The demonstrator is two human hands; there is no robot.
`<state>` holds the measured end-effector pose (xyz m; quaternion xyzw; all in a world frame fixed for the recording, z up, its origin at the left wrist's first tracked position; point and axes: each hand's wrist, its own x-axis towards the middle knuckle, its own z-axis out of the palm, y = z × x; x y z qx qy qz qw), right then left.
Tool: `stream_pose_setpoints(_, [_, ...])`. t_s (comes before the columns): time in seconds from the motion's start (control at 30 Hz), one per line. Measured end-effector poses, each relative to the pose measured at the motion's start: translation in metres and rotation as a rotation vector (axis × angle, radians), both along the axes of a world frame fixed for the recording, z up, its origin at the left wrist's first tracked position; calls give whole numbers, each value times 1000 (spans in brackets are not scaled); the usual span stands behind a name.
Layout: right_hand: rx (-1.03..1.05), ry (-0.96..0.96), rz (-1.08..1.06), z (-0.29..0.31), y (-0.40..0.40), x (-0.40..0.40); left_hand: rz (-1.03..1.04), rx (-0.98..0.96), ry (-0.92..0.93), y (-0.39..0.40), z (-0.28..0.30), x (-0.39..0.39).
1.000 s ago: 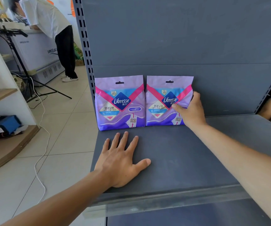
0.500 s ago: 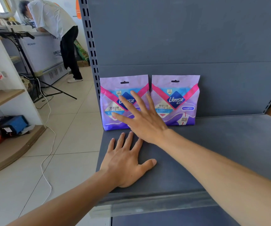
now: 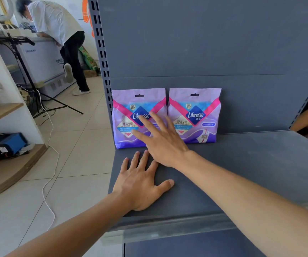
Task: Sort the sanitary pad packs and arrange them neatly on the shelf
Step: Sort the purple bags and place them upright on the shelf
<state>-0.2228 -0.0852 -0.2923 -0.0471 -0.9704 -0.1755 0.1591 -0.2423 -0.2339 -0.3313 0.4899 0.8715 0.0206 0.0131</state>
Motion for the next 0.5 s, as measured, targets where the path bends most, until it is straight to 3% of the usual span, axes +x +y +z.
stream_pose_setpoints(0.33, [-545, -312, -353, 2, 4, 158, 31, -36, -71, 8, 26, 22])
stream_pose_setpoints(0.5, [-575, -299, -419, 11, 3, 221, -274, 6, -68, 33, 51, 101])
